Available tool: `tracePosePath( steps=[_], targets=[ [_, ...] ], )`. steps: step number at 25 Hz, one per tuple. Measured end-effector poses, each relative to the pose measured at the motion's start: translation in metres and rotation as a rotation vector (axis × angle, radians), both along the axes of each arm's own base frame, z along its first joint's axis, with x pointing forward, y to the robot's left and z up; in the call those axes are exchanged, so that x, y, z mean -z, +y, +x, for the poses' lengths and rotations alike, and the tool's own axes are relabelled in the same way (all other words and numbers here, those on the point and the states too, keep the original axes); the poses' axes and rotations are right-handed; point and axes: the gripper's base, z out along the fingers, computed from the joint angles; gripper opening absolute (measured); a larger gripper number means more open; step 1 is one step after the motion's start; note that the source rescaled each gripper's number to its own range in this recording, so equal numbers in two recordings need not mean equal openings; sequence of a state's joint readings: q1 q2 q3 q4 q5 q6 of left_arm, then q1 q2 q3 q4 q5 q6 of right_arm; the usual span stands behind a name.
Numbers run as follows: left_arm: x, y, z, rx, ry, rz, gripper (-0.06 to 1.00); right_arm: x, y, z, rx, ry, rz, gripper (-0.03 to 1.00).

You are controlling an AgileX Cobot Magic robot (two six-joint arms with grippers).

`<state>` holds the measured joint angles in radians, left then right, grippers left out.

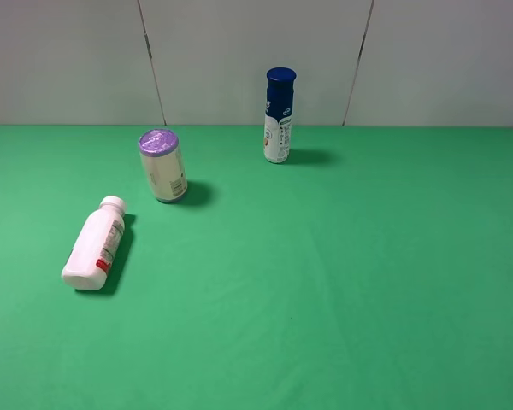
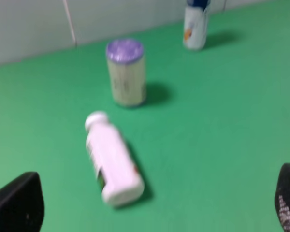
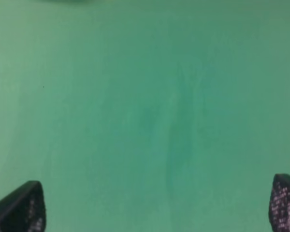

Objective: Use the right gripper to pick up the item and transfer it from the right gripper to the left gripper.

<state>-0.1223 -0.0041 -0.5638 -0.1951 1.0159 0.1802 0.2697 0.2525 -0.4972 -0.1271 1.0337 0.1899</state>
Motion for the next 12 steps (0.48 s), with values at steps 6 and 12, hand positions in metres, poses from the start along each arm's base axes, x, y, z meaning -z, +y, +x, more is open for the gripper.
tracePosePath(
  steps=[6, 12],
  targets=[
    [0.01, 0.021, 0.0, -0.27, 0.123, -0.037, 0.99, 0.0, 0.0, 0.0, 0.0, 0.0, 0.0, 1.0],
    [0.025, 0.025, 0.009, -0.35, 0.163, -0.057, 0.99, 0.0, 0.0, 0.0, 0.0, 0.0, 0.0, 1.0]
  ],
)
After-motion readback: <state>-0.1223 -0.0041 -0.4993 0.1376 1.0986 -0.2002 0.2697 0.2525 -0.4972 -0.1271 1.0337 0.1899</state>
